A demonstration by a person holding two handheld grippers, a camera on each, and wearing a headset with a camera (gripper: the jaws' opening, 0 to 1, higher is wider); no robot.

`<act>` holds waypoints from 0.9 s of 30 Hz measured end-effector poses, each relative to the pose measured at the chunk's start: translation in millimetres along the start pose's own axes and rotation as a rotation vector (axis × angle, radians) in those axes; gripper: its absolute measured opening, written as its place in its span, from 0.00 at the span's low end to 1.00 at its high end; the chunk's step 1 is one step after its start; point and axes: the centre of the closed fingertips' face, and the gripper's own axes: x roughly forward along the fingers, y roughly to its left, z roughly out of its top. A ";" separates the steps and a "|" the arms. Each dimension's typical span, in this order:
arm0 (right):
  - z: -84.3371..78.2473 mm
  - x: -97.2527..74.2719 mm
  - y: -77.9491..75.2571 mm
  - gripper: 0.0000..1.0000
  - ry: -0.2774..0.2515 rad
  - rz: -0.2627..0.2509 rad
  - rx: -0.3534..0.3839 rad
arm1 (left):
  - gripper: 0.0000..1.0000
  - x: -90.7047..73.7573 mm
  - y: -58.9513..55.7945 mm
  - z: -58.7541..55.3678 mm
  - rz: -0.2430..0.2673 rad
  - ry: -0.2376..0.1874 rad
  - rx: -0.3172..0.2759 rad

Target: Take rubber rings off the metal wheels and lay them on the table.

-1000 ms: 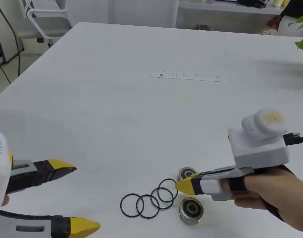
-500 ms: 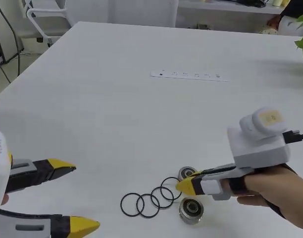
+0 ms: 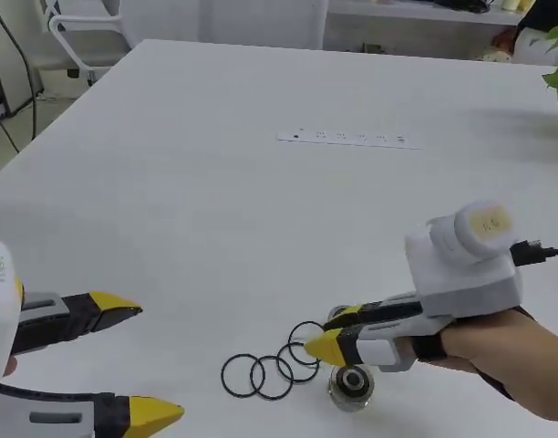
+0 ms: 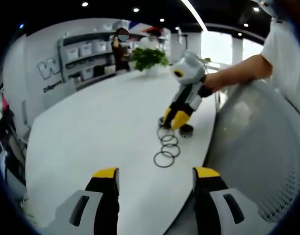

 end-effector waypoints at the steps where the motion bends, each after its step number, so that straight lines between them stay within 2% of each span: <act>1: -0.8 0.5 -0.2 0.24 0.003 -0.002 -0.015 | 0.62 0.3 -0.1 -0.1 -0.001 0.001 0.002; 3: 0.3 1.3 -1.0 0.24 -0.005 -0.008 -0.058 | 0.61 0.6 -0.2 0.1 -0.002 0.002 0.006; 8: 5.3 2.5 -1.8 0.31 -0.032 -0.014 -0.101 | 0.61 1.1 0.1 -0.2 -0.003 0.003 0.007; 21: 11.3 -3.6 -6.5 0.31 -0.054 -0.028 -0.062 | 0.62 2.6 -0.8 1.7 -0.011 -0.001 0.013; 27: 20.2 -8.6 0.7 0.33 -0.080 -0.020 -0.068 | 0.63 7.2 -5.9 3.0 -0.027 -0.010 0.005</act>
